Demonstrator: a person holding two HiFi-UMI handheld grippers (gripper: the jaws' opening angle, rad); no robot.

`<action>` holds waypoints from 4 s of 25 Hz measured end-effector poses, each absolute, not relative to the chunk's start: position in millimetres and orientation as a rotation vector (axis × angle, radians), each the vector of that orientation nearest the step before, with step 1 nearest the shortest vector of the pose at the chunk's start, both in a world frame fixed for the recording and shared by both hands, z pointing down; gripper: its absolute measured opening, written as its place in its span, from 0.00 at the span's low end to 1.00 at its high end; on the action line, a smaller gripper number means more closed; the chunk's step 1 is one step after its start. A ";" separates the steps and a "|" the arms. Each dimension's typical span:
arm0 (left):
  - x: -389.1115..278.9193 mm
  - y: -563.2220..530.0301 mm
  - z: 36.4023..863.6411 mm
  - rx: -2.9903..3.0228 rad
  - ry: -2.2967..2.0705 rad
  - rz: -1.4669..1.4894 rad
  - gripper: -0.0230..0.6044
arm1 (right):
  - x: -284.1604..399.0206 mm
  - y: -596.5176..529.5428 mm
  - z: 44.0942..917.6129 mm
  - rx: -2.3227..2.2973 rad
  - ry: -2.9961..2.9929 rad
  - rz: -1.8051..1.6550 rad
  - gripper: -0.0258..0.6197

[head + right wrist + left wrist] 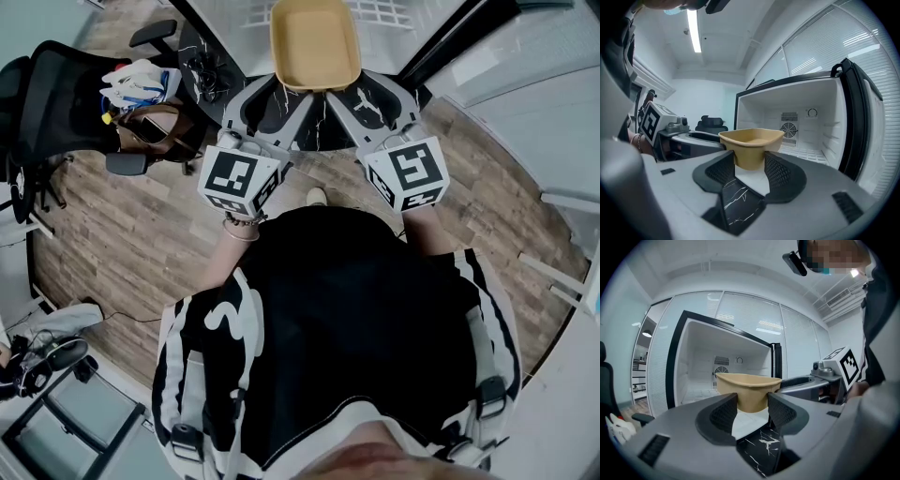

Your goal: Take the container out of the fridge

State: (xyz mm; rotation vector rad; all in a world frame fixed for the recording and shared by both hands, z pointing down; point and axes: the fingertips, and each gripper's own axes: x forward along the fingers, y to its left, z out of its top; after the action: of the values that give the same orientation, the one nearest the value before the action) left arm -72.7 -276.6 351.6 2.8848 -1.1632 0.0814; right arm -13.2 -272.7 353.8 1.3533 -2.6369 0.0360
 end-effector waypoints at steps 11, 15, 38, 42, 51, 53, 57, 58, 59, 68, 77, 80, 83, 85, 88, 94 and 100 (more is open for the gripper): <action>-74.9 -262.2 346.2 2.868 -1.216 0.063 0.36 | -15.2 -260.3 347.8 1.309 -2.665 0.020 0.37; -76.1 -256.9 344.6 2.863 -1.233 0.059 0.36 | -16.4 -255.5 346.2 1.295 -2.673 0.014 0.37; -75.5 -228.5 339.2 2.823 -1.323 0.037 0.36 | -15.7 -230.7 340.3 1.217 -2.709 -0.009 0.37; -74.8 -222.1 336.7 2.819 -1.333 0.032 0.36 | -14.9 -224.4 338.1 1.210 -2.712 -0.011 0.37; -72.8 -208.5 332.8 2.816 -1.352 0.027 0.36 | -12.7 -211.8 334.4 1.197 -2.725 -0.018 0.37; -72.4 -205.7 331.5 2.815 -1.355 0.025 0.36 | -12.3 -209.1 333.1 1.194 -2.728 -0.019 0.37; -70.9 -200.4 330.8 2.813 -1.360 0.021 0.36 | -10.7 -203.7 332.6 1.191 -2.731 -0.019 0.37; -70.8 -199.0 331.1 2.812 -1.361 0.022 0.36 | -10.6 -202.5 332.9 1.190 -2.731 -0.018 0.37; -70.7 -197.7 331.7 2.811 -1.361 0.024 0.36 | -10.4 -201.2 333.5 1.189 -2.732 -0.017 0.37; -68.5 -184.0 335.7 2.794 -1.376 0.024 0.36 | -8.2 -187.9 337.5 1.170 -2.734 -0.010 0.37; -65.9 -171.2 336.7 2.782 -1.389 0.008 0.36 | -5.5 -175.4 338.5 1.153 -2.734 -0.015 0.37; -63.6 -165.6 336.7 2.785 -1.388 0.006 0.36 | -3.3 -169.8 338.7 1.156 -2.735 -0.015 0.37; -61.8 -158.1 335.1 2.786 -1.392 0.005 0.36 | -1.5 -162.3 338.0 1.157 -2.737 -0.015 0.37; -61.1 -153.7 333.6 2.786 -1.394 0.003 0.36 | -0.7 -158.0 336.8 1.156 -2.739 -0.016 0.37; -59.2 -146.7 331.9 2.788 -1.397 0.003 0.36 | 1.1 -151.1 335.1 1.156 -2.741 -0.018 0.37; -56.7 -131.8 330.8 2.792 -1.404 0.005 0.36 | 3.5 -136.4 333.5 1.156 -2.750 -0.023 0.37; -55.1 -120.4 331.7 2.792 -1.404 0.000 0.36 | 5.1 -125.1 333.8 1.158 -2.750 -0.027 0.37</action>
State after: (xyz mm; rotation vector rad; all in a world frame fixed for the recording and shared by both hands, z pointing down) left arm -55.1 -120.4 331.7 2.7916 -1.4039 0.0001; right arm 5.1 -125.1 333.8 1.1577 -2.7500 -0.0270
